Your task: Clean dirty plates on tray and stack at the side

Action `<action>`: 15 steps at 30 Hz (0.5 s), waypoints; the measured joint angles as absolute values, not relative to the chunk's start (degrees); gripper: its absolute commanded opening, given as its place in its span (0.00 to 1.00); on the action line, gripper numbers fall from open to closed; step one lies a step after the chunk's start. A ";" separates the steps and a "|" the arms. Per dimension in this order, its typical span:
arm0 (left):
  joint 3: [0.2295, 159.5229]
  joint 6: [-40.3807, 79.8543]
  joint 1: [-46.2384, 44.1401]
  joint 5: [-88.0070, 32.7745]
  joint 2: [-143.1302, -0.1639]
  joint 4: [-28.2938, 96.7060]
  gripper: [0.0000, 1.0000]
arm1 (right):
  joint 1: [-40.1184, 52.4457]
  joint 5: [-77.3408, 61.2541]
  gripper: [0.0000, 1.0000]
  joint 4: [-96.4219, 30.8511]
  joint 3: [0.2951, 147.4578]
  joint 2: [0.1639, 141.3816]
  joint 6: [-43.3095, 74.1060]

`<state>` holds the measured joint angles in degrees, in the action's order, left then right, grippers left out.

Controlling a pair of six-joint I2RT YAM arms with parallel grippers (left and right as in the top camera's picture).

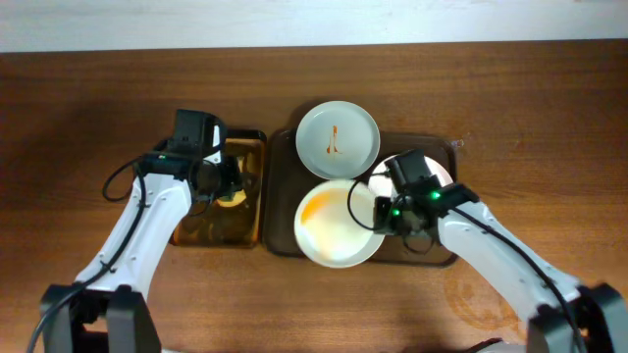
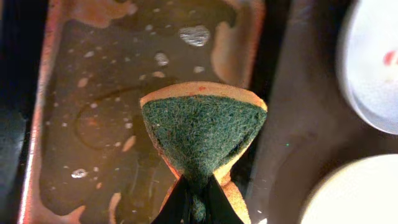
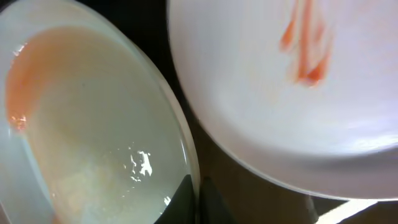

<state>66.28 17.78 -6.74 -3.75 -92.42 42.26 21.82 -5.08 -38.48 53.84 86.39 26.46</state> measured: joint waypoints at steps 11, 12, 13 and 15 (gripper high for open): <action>66.28 17.78 -5.32 -1.85 -99.02 42.24 0.00 | 35.35 33.47 0.04 -40.12 61.63 84.05 17.56; 66.28 17.78 -5.32 -1.80 -99.02 42.24 0.00 | 36.95 36.23 0.04 -39.51 61.63 84.05 16.47; 66.28 17.78 -5.32 -1.78 -99.02 42.24 0.00 | 38.74 39.51 0.04 -38.46 61.63 84.05 15.25; 66.28 17.78 -5.32 -1.50 -99.02 42.24 0.00 | 42.48 45.34 0.04 -35.94 61.63 84.05 12.49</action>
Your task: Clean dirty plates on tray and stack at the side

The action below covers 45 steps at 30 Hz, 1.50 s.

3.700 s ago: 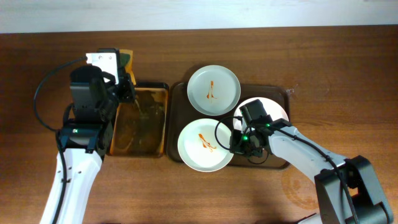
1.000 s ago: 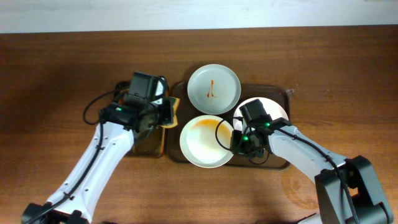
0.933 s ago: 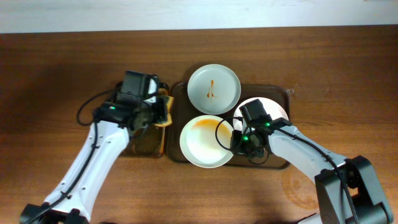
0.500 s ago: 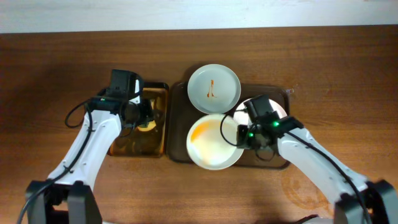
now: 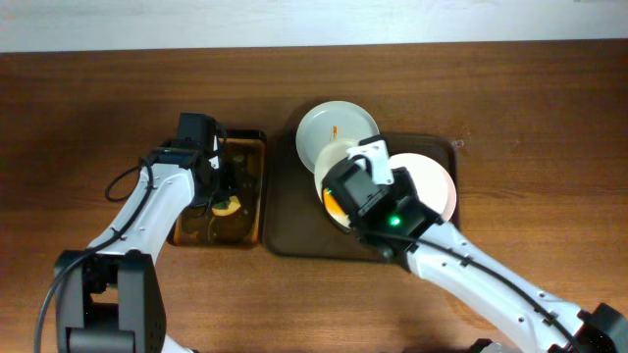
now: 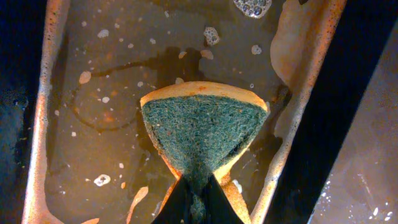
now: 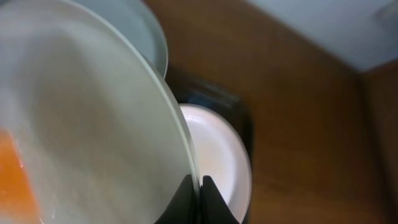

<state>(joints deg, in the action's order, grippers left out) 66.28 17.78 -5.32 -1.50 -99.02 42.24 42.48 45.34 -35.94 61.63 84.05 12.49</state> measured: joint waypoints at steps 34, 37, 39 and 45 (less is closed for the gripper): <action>66.28 17.78 -5.32 -1.45 -99.02 42.26 0.00 | -34.06 -1.80 0.04 -42.76 62.04 85.14 24.82; 66.28 17.78 -5.32 -1.45 -99.02 42.28 0.00 | -36.67 -1.80 0.05 -40.56 62.04 91.07 24.80; 66.28 17.78 -5.32 -1.45 -99.02 42.26 0.00 | -36.99 -1.80 0.08 -39.86 62.04 93.27 24.82; 66.28 17.78 -5.32 -1.45 -99.02 42.26 0.00 | -36.99 -9.63 0.54 -39.64 62.15 94.96 19.84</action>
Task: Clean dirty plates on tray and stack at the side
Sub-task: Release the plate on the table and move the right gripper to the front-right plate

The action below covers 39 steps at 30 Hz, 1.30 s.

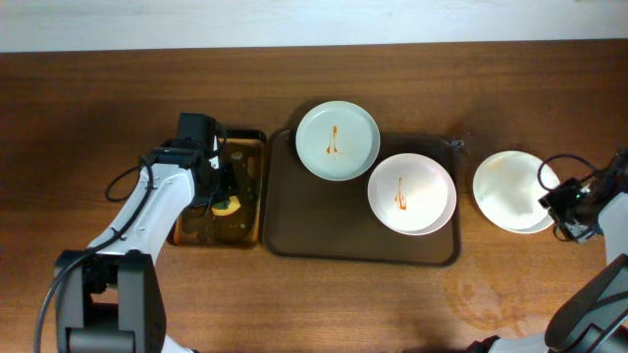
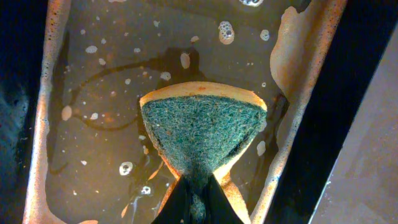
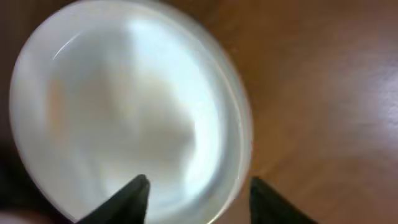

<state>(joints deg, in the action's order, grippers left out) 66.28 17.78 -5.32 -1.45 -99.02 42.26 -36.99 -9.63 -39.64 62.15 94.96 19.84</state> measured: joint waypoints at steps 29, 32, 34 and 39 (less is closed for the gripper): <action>66.28 17.78 -5.32 -1.45 -99.02 42.26 0.00 | -9.21 -13.65 0.18 -34.72 49.36 94.11 18.04; 66.28 17.78 -5.32 -1.45 -99.02 42.24 0.00 | -9.21 -13.76 0.04 -32.75 47.97 94.13 18.48; 66.28 17.78 -5.32 -1.48 -99.02 42.26 0.00 | -9.21 -14.06 0.04 -32.47 47.81 94.13 19.03; 66.28 17.78 -5.32 -1.72 -99.02 42.26 0.00 | -9.21 -15.81 0.04 -33.32 47.79 94.13 19.11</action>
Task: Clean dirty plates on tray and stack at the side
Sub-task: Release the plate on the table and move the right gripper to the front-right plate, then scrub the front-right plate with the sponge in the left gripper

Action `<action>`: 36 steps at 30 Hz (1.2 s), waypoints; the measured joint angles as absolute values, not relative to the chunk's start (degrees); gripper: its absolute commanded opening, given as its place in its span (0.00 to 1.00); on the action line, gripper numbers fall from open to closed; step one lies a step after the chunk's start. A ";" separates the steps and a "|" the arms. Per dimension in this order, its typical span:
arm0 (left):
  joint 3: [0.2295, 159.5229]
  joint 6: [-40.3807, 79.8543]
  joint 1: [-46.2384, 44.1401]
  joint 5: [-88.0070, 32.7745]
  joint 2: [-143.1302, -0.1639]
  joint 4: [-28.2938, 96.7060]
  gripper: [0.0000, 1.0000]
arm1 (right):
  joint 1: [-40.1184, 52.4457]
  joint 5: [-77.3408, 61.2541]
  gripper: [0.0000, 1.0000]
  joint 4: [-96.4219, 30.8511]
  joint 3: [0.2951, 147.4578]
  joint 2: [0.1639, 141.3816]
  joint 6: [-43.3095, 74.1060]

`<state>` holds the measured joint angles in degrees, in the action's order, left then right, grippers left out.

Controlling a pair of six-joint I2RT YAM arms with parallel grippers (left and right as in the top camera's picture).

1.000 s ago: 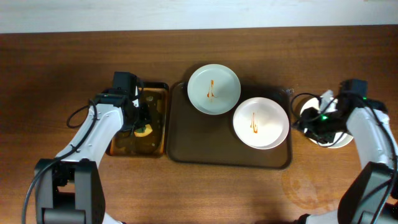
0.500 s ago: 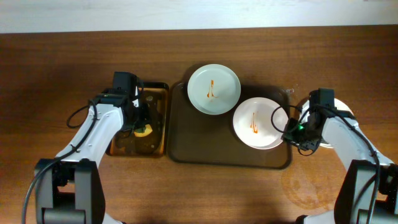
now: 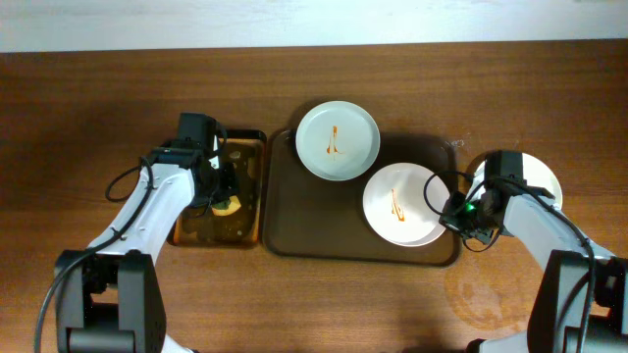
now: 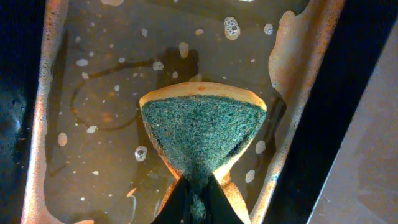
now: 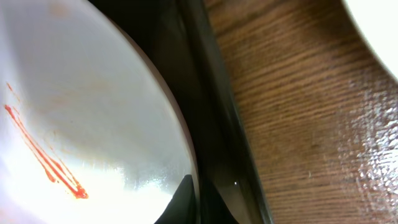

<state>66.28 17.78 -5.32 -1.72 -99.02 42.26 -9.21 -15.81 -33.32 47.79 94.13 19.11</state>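
Note:
Two stained white plates lie on the dark tray (image 3: 294,235): one (image 3: 337,140) at the back, one (image 3: 397,204) at the right, each with a red streak. My right gripper (image 5: 196,198) is shut on the right rim of the nearer plate (image 5: 81,118). A white plate (image 3: 545,175) rests on the table right of the tray, partly under my right arm. My left gripper (image 4: 199,200) is shut on a green-and-yellow sponge (image 4: 202,130), held over the amber basin (image 3: 245,226) of soapy water.
The tray's raised rim (image 5: 214,118) runs just right of the held plate, with wood table (image 5: 298,124) beyond it. The basin's wall (image 4: 289,118) stands beside the tray's left edge. Bare table lies on both outer sides.
My right gripper was open by the white plate on the table; now it is shut on the rim of the streaked plate on the tray, which sits slightly further left. The left arm has not moved.
My right gripper first held an orange-smeared plate at the tray's front, then held it tilted above the tray. Later that plate lay on the table to the right, let go. Now the gripper grips the streaked plate. The sponge stayed held over the basin throughout.

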 measured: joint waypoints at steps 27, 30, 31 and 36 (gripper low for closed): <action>66.32 33.58 -40.29 -32.60 -110.32 9.96 0.00 | 1.93 -17.26 0.04 -36.40 47.77 94.13 19.75; 66.32 35.66 -40.40 -35.09 -112.97 9.74 0.00 | 1.93 -17.26 0.04 -36.40 47.77 94.13 19.73; 66.32 35.94 -40.45 -35.24 -113.73 9.69 0.00 | 1.93 -17.26 0.04 -36.40 47.77 94.13 19.75; 66.43 36.34 -40.49 -33.30 -115.94 10.37 0.00 | 1.93 -17.23 0.04 -36.47 47.77 94.13 19.75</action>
<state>66.43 36.34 -40.49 -33.30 -115.94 10.37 1.93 -17.23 -36.47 47.77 94.13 19.75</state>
